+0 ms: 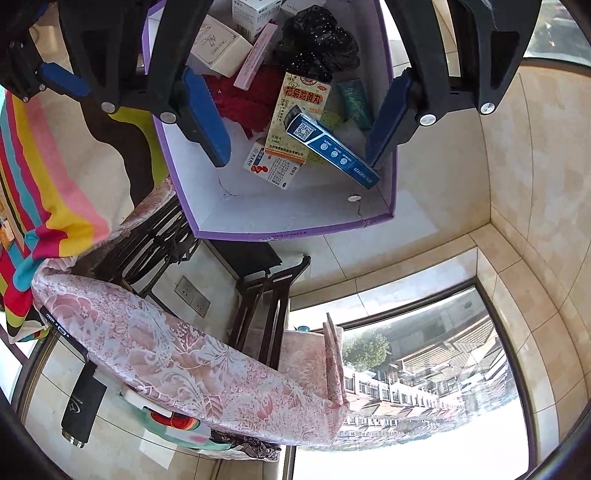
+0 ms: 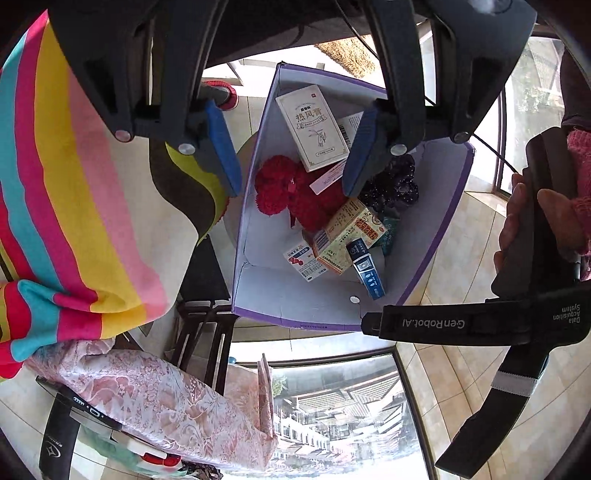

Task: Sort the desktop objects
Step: 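Move both tools back over the striped table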

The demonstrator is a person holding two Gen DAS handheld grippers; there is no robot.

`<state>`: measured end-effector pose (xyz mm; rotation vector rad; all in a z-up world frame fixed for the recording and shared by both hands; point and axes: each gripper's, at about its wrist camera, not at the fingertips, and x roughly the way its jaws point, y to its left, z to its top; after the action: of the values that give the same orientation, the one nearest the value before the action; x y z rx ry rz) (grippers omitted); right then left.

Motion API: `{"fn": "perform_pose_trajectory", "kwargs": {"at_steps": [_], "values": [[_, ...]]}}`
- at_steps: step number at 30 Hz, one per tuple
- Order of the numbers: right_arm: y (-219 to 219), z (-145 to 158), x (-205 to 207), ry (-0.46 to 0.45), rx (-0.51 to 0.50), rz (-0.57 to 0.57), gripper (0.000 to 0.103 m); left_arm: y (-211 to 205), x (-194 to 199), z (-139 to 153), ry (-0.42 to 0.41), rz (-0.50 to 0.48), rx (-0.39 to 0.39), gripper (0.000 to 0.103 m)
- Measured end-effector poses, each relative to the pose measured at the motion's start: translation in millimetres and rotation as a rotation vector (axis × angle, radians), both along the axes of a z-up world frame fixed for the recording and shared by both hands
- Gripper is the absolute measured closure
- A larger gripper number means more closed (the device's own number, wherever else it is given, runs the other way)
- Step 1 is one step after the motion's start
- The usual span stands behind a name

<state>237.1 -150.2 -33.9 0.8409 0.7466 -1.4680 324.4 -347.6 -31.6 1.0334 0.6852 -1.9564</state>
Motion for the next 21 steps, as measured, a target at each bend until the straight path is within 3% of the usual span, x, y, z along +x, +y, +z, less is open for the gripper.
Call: {"fn": "perform_pose_trajectory", "kwargs": {"at_steps": [7, 10, 13, 15, 21], "values": [[20.0, 23.0, -34.3, -0.040, -0.075, -0.082, 0.038, 18.4, -24.8, 10.4, 0.044, -0.054, 0.015, 0.024], [37.7, 38.8, -49.6, -0.010, -0.110, -0.122, 0.038, 32.6, -44.6, 17.8, 0.074, -0.097, 0.048, 0.022], [65.6, 61.7, -73.0, 0.070, -0.177, -0.176, 0.036, 56.9, -75.2, 32.8, 0.103, -0.193, 0.037, 0.022], [84.8, 73.2, -96.4, 0.126, -0.200, -0.240, 0.027, 78.8, -100.7, 46.2, 0.111, -0.282, -0.004, 0.022], [144.1, 75.2, -203.1, 0.216, -0.155, -0.433, 0.025, 156.2, -191.3, 77.2, 0.139, -0.574, -0.039, 0.020]]}}
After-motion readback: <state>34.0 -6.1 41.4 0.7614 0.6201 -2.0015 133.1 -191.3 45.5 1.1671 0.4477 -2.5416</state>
